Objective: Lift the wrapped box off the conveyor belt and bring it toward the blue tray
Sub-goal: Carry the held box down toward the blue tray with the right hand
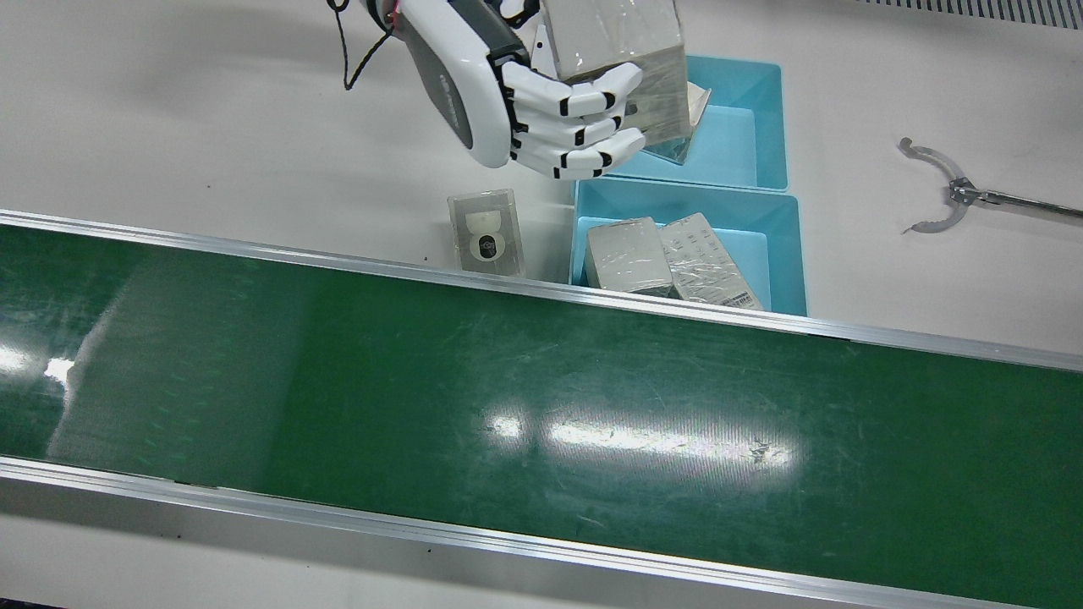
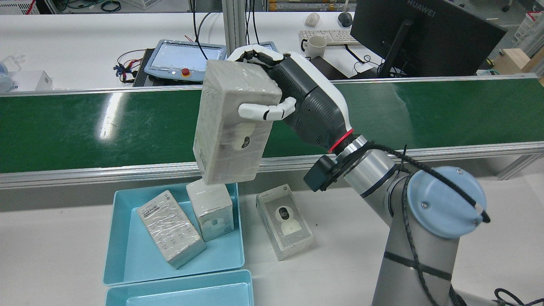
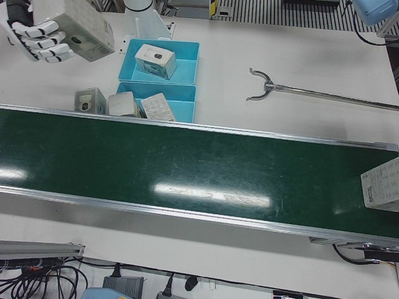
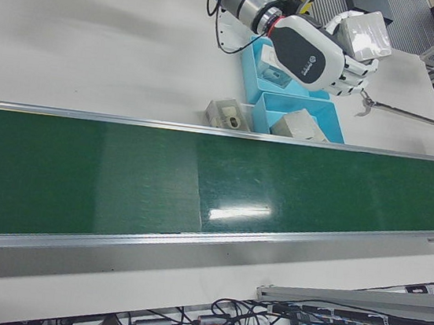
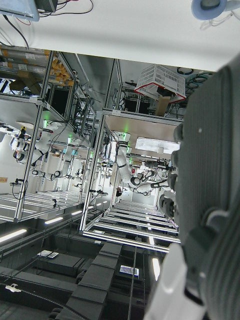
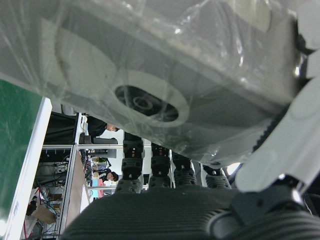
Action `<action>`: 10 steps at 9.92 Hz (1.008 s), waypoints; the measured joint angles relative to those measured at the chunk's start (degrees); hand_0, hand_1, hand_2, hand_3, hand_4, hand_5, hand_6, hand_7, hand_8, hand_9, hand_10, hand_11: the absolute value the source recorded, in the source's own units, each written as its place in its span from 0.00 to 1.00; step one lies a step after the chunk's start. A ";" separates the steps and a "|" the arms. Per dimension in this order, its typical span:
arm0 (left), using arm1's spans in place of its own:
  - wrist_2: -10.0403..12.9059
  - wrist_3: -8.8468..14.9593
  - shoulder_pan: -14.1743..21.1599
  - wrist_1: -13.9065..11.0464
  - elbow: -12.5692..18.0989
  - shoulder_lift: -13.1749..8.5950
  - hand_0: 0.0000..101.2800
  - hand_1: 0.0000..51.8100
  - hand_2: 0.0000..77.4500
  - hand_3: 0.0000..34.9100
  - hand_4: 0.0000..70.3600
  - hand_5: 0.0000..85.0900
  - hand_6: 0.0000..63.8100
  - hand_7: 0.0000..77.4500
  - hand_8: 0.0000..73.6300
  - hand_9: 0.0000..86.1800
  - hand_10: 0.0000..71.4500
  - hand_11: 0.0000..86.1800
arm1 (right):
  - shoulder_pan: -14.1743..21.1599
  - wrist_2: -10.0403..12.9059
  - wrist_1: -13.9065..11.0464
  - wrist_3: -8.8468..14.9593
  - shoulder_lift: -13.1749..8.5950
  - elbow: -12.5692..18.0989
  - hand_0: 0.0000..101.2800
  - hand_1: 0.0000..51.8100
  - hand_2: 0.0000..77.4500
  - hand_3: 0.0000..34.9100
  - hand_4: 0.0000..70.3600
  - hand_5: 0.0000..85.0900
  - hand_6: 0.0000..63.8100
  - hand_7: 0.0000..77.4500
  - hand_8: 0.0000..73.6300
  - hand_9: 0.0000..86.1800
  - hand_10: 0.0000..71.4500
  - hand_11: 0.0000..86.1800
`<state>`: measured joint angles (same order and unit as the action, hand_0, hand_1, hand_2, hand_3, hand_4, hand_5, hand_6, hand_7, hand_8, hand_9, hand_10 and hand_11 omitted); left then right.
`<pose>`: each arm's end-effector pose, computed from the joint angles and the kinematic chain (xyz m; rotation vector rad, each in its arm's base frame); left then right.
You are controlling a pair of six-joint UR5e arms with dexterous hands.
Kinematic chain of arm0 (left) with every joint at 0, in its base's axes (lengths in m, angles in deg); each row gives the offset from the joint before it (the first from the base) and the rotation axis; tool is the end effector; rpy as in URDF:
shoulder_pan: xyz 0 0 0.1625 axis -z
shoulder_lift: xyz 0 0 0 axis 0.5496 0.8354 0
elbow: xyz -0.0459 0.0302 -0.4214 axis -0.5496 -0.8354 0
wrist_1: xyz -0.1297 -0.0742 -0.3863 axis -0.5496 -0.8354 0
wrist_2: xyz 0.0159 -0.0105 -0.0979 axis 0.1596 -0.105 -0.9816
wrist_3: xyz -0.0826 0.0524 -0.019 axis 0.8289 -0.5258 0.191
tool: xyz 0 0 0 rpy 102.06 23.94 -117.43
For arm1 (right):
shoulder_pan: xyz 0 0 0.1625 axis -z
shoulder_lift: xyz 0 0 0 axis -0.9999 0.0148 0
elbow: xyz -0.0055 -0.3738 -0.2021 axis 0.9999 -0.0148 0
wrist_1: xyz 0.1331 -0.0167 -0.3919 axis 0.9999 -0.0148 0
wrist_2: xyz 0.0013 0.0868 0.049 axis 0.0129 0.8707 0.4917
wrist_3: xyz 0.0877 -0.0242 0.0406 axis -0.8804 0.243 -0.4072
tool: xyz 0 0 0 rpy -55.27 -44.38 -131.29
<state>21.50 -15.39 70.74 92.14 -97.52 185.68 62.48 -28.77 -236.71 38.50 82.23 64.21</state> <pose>-0.2293 -0.5100 0.5220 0.2999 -2.1785 2.1966 -0.3760 -0.3994 0.1498 -0.4152 -2.6158 1.3225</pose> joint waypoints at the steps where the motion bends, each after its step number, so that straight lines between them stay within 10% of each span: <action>1: 0.00 0.00 0.00 0.00 0.00 0.00 0.00 0.00 0.01 0.00 0.00 0.01 0.01 0.01 0.01 0.01 0.01 0.00 | 3.74 1.47 0.09 2.65 -0.56 0.98 0.45 0.11 0.40 0.00 0.32 0.52 0.40 0.67 0.31 0.42 0.36 0.44; 6: 0.00 0.00 0.00 0.00 0.00 0.00 0.00 0.00 0.01 0.00 0.01 0.01 0.00 0.01 0.01 0.00 0.01 0.00 | 13.24 2.80 -0.59 7.47 -0.57 2.70 0.45 0.09 0.41 0.00 0.32 0.52 0.40 0.67 0.26 0.34 0.29 0.36; 10: 0.00 0.00 0.00 0.00 0.00 0.00 0.00 0.00 0.01 0.00 0.01 0.01 0.00 0.01 0.01 0.01 0.01 0.00 | 17.46 2.87 -0.77 7.04 -0.26 1.57 0.45 0.11 0.40 0.31 0.32 0.52 0.35 0.65 0.01 0.08 0.15 0.21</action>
<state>21.50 -15.39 70.74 92.14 -97.52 185.68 79.94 -25.90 -237.48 45.54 81.97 65.78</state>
